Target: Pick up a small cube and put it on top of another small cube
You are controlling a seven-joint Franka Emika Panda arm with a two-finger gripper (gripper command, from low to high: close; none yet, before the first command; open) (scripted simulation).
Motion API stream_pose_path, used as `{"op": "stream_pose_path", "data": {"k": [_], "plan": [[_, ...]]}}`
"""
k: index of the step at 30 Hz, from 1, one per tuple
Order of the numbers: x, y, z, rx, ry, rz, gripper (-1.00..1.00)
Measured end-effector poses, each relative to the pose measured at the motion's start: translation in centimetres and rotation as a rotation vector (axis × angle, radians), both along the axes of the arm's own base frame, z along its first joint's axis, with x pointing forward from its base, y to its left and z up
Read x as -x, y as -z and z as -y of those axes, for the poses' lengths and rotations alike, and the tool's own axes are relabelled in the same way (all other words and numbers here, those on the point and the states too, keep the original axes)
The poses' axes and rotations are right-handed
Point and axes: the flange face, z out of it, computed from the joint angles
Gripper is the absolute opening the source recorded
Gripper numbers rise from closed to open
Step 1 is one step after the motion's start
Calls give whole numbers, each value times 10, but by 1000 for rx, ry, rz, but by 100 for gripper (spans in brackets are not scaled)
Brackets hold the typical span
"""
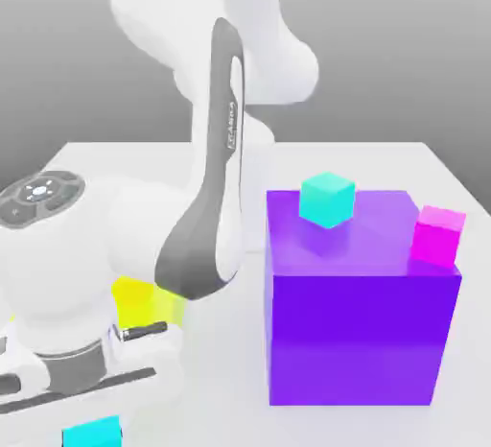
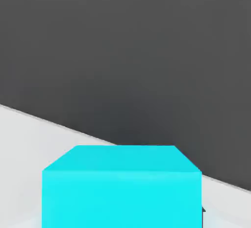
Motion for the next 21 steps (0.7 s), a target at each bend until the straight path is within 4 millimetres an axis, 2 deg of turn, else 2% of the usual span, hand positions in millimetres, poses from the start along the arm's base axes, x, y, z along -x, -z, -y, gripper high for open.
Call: {"op": "stream_pose_path", "data": {"k": [3,6,8,11,15,18,19,21], "plan": [[-4,-42,-66,-23,-162,2,-100],[5,-83,-133,-37,-334,2,-100],[18,-110,-189,-42,-473,2,-100],[48,-149,-251,-39,-654,1,-100],[95,-198,-303,-21,-851,3,-100],[138,-231,-339,3,-1007,6,-100],[145,-227,-345,8,-1032,7,-100],[150,-205,-349,12,-1050,8,-100]]}}
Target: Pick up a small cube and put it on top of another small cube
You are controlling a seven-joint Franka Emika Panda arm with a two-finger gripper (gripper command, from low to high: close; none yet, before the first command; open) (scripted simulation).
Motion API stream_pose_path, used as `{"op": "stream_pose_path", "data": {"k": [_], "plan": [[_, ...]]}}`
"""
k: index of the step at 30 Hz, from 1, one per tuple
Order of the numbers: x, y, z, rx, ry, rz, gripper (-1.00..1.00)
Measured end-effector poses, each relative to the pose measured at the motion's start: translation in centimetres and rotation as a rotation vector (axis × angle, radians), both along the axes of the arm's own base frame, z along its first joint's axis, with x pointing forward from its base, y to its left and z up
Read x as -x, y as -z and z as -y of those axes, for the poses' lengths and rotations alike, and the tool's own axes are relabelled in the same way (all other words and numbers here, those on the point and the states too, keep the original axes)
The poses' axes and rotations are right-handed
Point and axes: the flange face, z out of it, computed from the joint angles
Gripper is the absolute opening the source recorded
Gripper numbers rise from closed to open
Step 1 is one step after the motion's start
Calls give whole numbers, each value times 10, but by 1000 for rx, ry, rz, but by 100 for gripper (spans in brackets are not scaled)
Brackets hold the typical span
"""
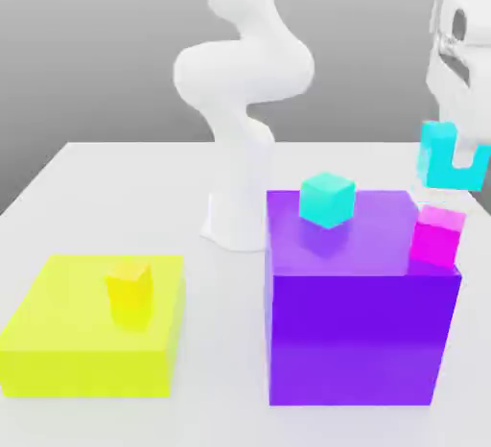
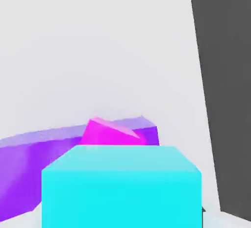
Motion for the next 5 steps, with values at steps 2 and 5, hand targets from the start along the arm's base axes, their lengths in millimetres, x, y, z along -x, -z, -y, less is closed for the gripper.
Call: {"op": "stream_pose_path", "data": {"k": [2,5], "plan": [[2,24,0,1,-5,0,100],[2,24,0,1,-5,0,100]]}}
